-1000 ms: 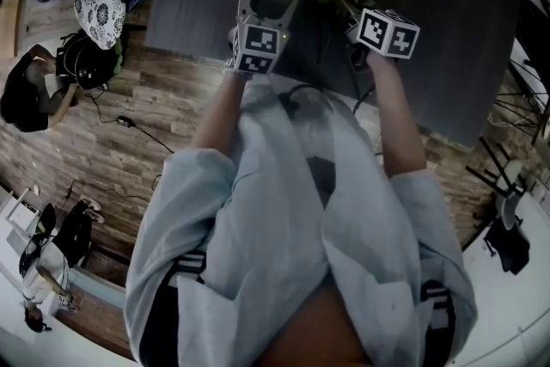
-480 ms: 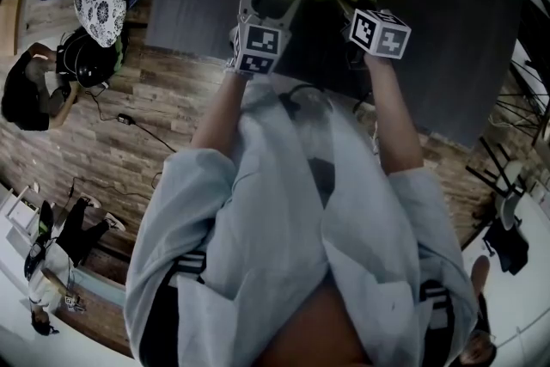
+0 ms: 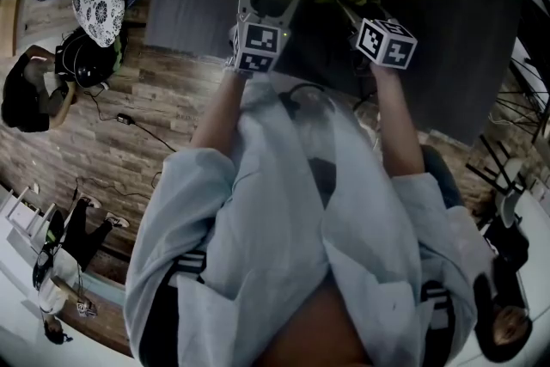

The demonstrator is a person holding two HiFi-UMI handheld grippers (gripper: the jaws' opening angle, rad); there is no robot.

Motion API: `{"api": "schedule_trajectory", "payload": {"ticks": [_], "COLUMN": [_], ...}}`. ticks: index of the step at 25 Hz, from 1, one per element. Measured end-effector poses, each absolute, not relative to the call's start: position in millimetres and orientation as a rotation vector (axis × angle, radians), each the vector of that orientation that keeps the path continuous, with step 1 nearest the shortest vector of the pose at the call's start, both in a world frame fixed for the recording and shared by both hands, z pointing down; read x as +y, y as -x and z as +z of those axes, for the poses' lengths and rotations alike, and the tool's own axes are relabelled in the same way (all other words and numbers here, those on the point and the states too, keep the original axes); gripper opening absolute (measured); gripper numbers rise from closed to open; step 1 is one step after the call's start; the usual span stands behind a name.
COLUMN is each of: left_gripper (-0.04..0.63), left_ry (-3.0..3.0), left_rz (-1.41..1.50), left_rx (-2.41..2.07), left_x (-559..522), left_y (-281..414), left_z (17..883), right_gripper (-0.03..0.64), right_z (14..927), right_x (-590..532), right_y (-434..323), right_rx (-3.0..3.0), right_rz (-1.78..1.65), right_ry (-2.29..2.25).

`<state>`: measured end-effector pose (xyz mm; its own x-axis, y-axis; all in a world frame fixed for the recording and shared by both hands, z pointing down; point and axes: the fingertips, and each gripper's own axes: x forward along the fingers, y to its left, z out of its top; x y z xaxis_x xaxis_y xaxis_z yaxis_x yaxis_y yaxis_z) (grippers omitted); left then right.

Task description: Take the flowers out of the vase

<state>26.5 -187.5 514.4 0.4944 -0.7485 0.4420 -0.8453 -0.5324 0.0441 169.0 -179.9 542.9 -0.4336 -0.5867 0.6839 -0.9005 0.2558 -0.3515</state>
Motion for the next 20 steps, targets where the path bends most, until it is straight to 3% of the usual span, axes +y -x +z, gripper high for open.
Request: {"api": "schedule_trajectory", "payload": {"ticks": [20], "left_gripper": [0.25], "left_ry": [-2.455], "left_rz": [0.518], "left_rx": [-1.338], "left_x": [-182], "left_y": [-23], "left_z": [513], "right_gripper": [0.314], "right_z": [526], "right_x": [-162], "right_y": [-177], "right_rx": [-2.167], "right_rz": [1.015], "right_ry": [-1.394]}}
